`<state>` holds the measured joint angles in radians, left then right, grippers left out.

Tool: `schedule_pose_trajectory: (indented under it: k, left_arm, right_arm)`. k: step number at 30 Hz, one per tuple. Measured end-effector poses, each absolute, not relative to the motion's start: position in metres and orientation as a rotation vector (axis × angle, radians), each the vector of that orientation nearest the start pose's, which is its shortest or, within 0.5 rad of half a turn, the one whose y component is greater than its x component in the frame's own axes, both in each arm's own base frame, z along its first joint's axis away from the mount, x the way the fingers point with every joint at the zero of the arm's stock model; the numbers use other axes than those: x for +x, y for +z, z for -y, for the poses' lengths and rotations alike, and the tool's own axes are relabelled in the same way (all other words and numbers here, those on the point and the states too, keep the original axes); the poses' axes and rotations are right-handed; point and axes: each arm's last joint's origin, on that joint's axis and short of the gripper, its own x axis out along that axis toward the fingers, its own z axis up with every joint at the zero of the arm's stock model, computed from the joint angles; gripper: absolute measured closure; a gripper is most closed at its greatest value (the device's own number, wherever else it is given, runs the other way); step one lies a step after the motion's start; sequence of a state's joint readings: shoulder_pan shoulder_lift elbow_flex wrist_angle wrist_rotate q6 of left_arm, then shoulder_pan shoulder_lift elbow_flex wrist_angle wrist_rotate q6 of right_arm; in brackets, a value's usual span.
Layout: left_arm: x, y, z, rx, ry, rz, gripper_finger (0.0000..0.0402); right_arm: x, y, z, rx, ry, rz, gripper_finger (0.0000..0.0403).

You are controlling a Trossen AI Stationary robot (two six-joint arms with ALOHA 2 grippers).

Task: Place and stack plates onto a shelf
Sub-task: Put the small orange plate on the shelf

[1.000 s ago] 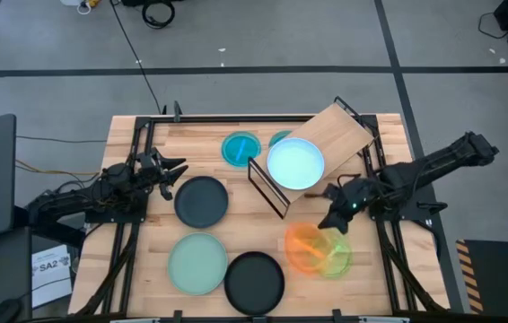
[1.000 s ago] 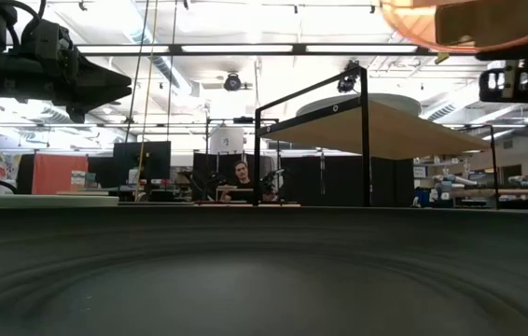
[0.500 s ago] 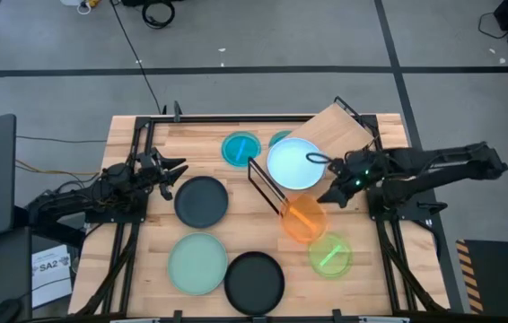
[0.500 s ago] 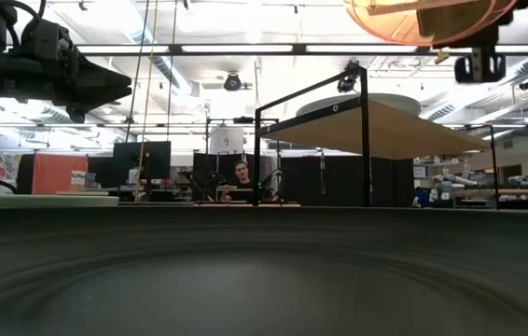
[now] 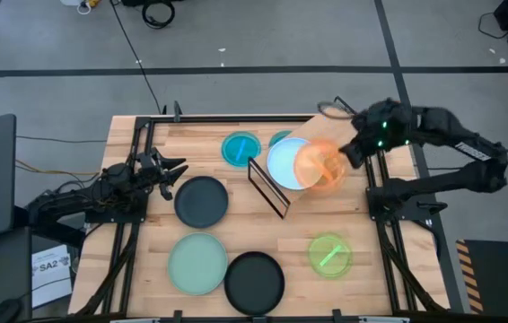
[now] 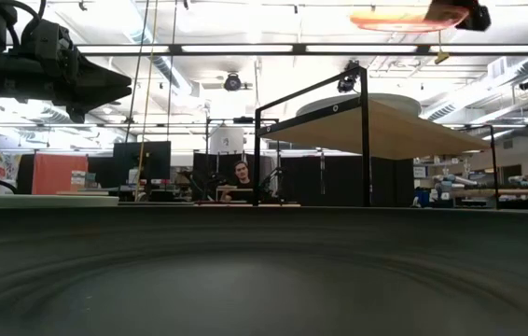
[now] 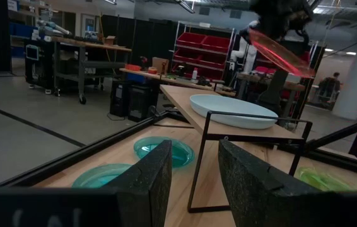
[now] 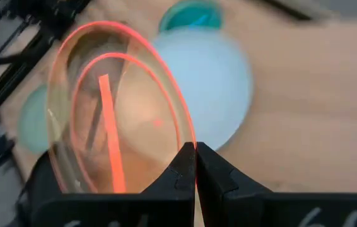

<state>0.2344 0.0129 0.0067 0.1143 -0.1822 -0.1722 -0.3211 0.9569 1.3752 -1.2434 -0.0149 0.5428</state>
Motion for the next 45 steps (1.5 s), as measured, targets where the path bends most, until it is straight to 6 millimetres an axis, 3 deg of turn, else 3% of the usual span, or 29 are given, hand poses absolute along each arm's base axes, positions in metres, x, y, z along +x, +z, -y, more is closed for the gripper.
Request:
schedule_pose_trajectory:
  k: [8,16,24,30,45]
  left_arm:
    - [0.093,0.176,-0.028,-0.167,0.406,0.144,0.0265]
    - [0.093,0.176,-0.028,-0.167,0.406,0.144,0.0265]
    - [0.093,0.176,-0.028,-0.167,0.406,0.144,0.0265]
    - [0.093,0.176,-0.028,-0.167,0.406,0.144,0.0265]
    - [0.094,0.172,-0.028,-0.168,0.410,0.101,0.0265]
  right_arm:
    - [0.125,0.427,0.081,0.544,-0.682,-0.747,0.0396]
    - [0.126,0.412,0.123,0.535,-0.855,-0.926,0.0395]
    - [0.124,0.400,0.155,0.603,-0.943,-0.985,0.0395]
    - [0.122,0.392,0.168,0.636,-0.966,-1.031,0.0394]
    - [0.118,0.381,0.173,0.661,-0.979,-1.110,0.0394]
